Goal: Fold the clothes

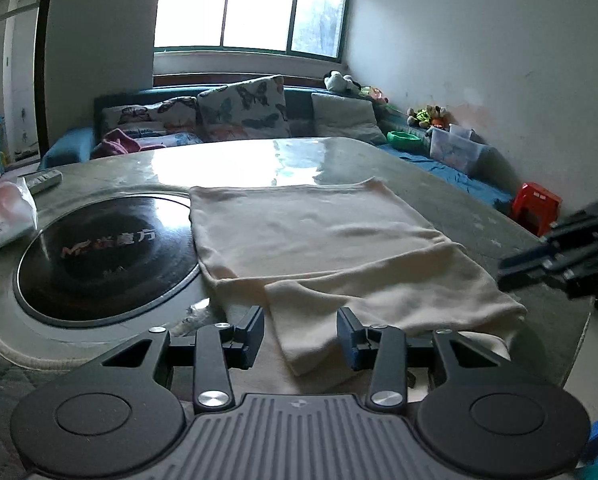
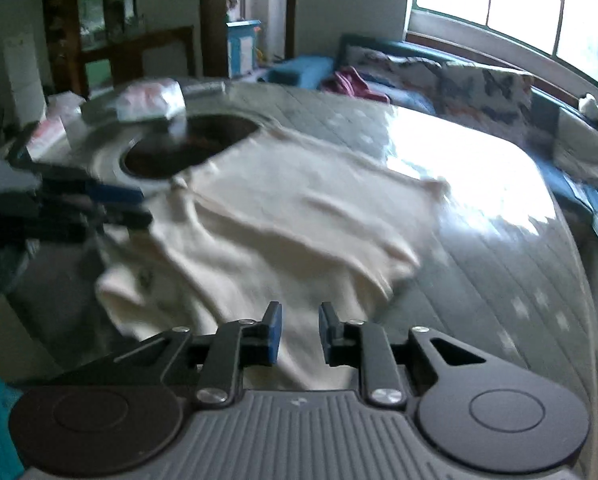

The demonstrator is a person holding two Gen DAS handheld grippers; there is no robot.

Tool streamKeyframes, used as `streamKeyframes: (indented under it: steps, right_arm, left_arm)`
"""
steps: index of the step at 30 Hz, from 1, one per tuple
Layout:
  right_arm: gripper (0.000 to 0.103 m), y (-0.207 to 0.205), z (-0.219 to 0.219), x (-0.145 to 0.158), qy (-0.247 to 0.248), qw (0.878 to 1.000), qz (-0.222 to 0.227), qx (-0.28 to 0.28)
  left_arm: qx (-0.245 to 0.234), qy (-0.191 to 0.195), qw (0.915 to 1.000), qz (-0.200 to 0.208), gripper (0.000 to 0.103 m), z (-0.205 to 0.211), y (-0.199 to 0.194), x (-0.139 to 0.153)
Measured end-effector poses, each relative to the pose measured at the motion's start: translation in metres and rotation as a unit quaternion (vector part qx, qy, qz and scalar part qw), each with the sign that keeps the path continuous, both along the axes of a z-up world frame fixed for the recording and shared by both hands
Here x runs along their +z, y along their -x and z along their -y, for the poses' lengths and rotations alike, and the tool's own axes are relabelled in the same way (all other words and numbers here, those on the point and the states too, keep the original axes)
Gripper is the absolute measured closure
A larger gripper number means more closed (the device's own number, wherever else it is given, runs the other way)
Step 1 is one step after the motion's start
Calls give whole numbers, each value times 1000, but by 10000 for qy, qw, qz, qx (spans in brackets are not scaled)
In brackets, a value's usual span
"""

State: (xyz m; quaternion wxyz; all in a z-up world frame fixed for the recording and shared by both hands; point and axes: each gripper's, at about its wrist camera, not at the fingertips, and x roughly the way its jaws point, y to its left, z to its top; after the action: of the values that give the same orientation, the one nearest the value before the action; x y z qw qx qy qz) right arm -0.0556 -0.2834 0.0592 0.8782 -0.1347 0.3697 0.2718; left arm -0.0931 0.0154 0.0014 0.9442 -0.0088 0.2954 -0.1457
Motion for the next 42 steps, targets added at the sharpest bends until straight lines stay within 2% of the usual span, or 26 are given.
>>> streamKeyframes:
  steps: [5,12,23,30,32,34,36,42]
  right_arm:
    - [71,13,14,-14,-10,9998,-145,-95]
    - [72,18,10,-23,110,9999,-33,-86]
    - [73,15,13,-25,106,9995,40,-305]
    - [88,17,9,-27,214,9993,104,-288]
    - [90,17,8,-27,252,9992,146,-284]
    - [95,18,7,-27,261,9991,172,-271]
    - [98,18,6,-26,299,9990,225,-254]
    - [100,24,5,-22,347,9988,335,-126]
  left_arm:
    - [-25,-103,9998,-146,61,3,-5,-5]
    - [-87,-172,9995,-267,62,9,-4,-10]
    - [-264,-411,9988,-74,61,11,7,-8]
    - [-383,-593,9975,9,63,13,8,-13]
    - [-399,-699,9968,37,69,14,8,-15]
    - [-397,-784,9961,60,86,14,7,-16]
    - [-390,-826,9957,126,94,15,6,-13]
    - [-233,-1074,9902,867,96,16,17,17]
